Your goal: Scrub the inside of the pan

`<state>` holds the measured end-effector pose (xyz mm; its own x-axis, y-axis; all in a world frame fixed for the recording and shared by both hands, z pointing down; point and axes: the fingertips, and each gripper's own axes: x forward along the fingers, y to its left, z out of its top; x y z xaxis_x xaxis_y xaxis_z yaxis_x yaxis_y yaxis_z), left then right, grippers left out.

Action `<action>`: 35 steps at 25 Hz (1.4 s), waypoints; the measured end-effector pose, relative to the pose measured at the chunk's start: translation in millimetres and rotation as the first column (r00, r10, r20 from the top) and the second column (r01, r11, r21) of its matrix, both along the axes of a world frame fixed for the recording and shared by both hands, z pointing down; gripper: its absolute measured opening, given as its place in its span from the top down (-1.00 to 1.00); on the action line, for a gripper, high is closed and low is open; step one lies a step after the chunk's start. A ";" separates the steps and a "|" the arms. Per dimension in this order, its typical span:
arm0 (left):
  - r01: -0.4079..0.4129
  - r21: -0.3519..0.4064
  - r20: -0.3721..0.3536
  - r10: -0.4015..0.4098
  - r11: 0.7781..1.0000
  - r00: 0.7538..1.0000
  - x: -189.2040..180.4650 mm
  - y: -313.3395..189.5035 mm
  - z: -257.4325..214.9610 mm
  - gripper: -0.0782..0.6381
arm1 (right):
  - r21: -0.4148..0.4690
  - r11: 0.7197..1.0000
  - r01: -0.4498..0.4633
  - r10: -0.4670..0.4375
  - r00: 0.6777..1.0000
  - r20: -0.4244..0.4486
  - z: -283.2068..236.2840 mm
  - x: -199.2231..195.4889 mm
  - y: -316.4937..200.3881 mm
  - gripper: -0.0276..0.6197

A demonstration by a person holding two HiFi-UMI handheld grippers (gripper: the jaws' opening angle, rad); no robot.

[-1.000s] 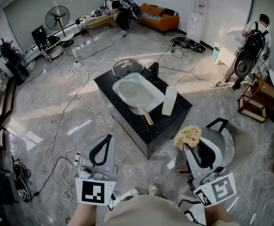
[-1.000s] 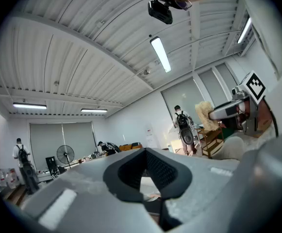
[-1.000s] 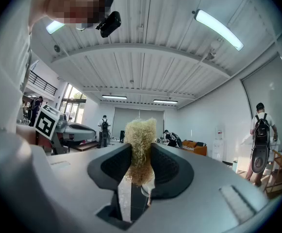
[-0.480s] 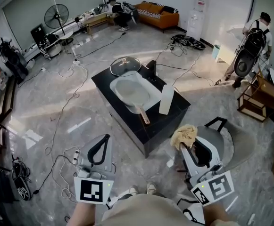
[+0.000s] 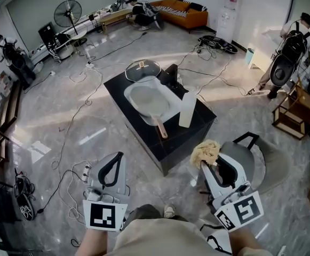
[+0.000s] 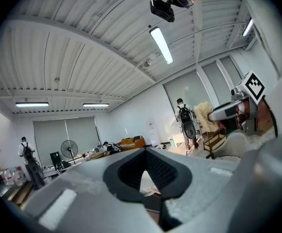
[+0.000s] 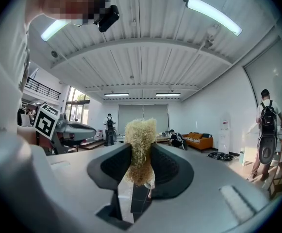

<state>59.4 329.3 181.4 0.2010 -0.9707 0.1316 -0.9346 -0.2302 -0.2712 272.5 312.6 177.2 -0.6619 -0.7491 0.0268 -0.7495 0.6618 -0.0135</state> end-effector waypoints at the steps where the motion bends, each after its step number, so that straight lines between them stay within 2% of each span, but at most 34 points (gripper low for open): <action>1: 0.002 -0.001 0.001 -0.002 1.000 1.000 1.8 -1.0 0.9 0.78 | -0.002 1.000 0.005 -0.005 1.000 -0.003 1.6 1.1 -1.5 0.51; 14: 0.003 0.012 -0.003 -0.003 1.000 1.000 -1.4 -23.9 10.0 0.78 | 0.001 1.000 0.022 -0.022 0.999 -0.035 15.2 -7.4 -27.9 0.51; 26: -0.012 -0.004 -0.016 0.012 1.000 1.000 -49.1 -93.2 25.2 0.78 | -0.030 1.000 0.004 -0.006 0.998 -0.056 34.8 -55.8 -92.5 0.51; 35: -0.059 -0.051 -0.037 0.057 0.997 0.998 -99.3 -179.9 37.0 0.78 | -0.050 0.998 -0.046 0.042 0.996 -0.080 36.4 -108.4 -172.1 0.51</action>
